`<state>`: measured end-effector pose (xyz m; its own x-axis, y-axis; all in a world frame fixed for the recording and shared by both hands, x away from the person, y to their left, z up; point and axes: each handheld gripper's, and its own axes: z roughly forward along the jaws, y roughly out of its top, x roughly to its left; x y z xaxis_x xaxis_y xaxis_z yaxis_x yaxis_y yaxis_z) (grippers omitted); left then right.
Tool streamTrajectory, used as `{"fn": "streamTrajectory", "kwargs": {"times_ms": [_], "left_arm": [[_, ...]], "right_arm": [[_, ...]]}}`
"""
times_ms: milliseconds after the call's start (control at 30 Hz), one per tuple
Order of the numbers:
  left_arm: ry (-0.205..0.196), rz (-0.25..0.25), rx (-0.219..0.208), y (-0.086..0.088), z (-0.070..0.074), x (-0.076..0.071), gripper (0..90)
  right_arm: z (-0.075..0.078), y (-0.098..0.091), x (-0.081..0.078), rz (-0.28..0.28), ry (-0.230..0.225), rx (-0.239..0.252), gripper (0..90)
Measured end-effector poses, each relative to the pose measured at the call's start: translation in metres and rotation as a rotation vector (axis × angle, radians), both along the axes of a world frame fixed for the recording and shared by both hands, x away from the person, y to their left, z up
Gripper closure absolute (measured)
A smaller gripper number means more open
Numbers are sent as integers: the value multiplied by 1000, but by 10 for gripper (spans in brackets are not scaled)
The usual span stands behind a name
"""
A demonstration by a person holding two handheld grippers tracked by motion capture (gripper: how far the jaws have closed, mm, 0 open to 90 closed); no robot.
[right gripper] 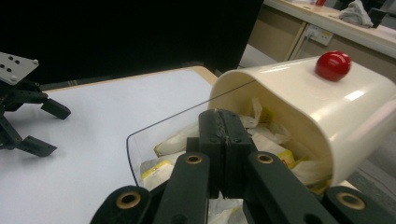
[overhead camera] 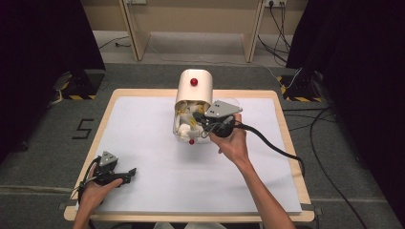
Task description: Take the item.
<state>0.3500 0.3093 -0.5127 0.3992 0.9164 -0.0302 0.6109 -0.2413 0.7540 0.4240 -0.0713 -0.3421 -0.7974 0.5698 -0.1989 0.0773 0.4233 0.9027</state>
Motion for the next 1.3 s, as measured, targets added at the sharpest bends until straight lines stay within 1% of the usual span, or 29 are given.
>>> {"fn": "streamTrajectory", "kwargs": {"times_ms": [167,200,300,333,400,433,467,500,533,567,600,667,800,900,933,967,1100,1167,1233,1300], "left_arm": [[0,0,0,0,0,0,119],[0,0,0,0,0,0,119],[0,0,0,0,0,0,119],[0,0,0,0,0,0,119],[0,0,-1,0,0,0,119],[0,0,-1,0,0,0,119],[0,0,-1,0,0,0,119],[0,0,-1,0,0,0,119],[0,0,-1,0,0,0,119],[0,0,-1,0,0,0,119],[0,0,-1,0,0,0,119],[0,0,-1,0,0,0,119],[0,0,0,0,0,0,119],[-1,0,0,0,0,0,119],[-1,1,-1,0,0,0,119],[-1,1,-1,0,0,0,119],[0,0,-1,0,0,0,119],[-1,0,-1,0,0,0,119],[0,0,-1,0,0,0,119],[0,0,-1,0,0,0,119]], "right_arm": [[6,-7,-6,2,-12,7,896],[9,-11,-8,-5,-20,11,896],[10,-15,-9,-14,-27,7,896],[11,-21,-9,-29,-24,12,896],[9,-28,-7,-48,-23,15,896],[9,-28,-7,-48,-23,15,896],[8,-38,-5,-70,-13,27,896],[8,-38,-5,-70,-13,27,896],[9,-47,-3,-86,-12,38,896],[9,-47,-3,-86,-12,38,896],[11,-53,-3,-100,-14,54,896],[14,-60,-4,-112,-18,64,896],[17,-71,-3,-140,-23,74,896],[16,-75,-1,-157,-24,67,896],[13,-78,3,-168,-15,65,896],[13,-78,3,-168,-15,65,896],[0,-84,15,-196,11,48,896],[-7,-87,22,-215,22,33,896],[-10,-88,24,-219,28,31,896],[-15,-90,29,-230,43,29,896]]}}
